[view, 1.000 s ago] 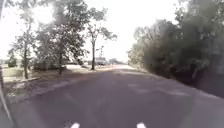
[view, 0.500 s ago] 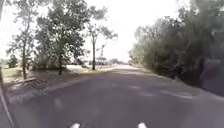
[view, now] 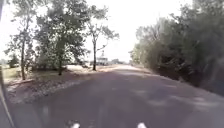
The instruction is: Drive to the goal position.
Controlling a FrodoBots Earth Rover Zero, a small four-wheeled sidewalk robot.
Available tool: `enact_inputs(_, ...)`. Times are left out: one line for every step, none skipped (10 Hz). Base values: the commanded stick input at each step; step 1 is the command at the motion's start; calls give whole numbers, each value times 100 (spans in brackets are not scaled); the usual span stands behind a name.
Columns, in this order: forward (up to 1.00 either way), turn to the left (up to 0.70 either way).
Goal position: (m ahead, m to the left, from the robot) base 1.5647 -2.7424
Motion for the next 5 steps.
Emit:
enact_inputs(70,0)
enact_inputs(70,0)
enact_inputs(70,0)
enact_inputs(70,0)
enact_inputs(70,0)
